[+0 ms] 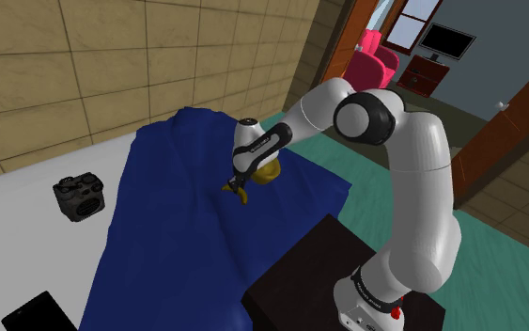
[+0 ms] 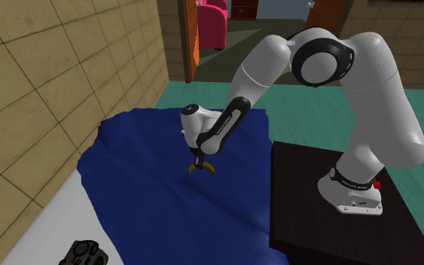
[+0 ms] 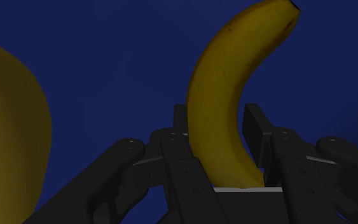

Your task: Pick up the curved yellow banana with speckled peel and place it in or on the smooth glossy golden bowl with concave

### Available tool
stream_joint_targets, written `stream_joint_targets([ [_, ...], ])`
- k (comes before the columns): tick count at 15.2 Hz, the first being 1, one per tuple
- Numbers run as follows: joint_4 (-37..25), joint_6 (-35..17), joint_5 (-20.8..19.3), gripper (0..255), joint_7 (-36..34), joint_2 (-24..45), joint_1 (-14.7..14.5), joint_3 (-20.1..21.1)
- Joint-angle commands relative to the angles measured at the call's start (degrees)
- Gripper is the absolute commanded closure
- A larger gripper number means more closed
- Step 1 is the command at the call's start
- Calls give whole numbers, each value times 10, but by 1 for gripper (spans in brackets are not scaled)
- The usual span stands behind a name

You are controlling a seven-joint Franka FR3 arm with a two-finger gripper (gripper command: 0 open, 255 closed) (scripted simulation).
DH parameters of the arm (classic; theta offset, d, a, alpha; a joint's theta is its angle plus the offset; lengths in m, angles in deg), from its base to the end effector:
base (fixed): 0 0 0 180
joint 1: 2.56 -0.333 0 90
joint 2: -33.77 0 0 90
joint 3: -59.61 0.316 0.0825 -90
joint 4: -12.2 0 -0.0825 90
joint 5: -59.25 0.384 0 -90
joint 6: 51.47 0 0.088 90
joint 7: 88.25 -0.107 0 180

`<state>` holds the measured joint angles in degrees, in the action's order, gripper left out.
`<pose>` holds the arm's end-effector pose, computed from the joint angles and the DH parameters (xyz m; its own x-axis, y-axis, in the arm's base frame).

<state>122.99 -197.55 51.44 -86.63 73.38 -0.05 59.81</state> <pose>0.6056 -0.0226 0.1173 0.9917 0.1002 -0.0807 0.1054 -0.9925 0.0627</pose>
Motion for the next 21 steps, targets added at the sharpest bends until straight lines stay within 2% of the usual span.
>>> stream_joint_targets([
  [1, 3, 7, 1, 255, 1, -11, 1, 1],
  [21, 23, 112, 12, 255, 16, -136, 6, 9],
])
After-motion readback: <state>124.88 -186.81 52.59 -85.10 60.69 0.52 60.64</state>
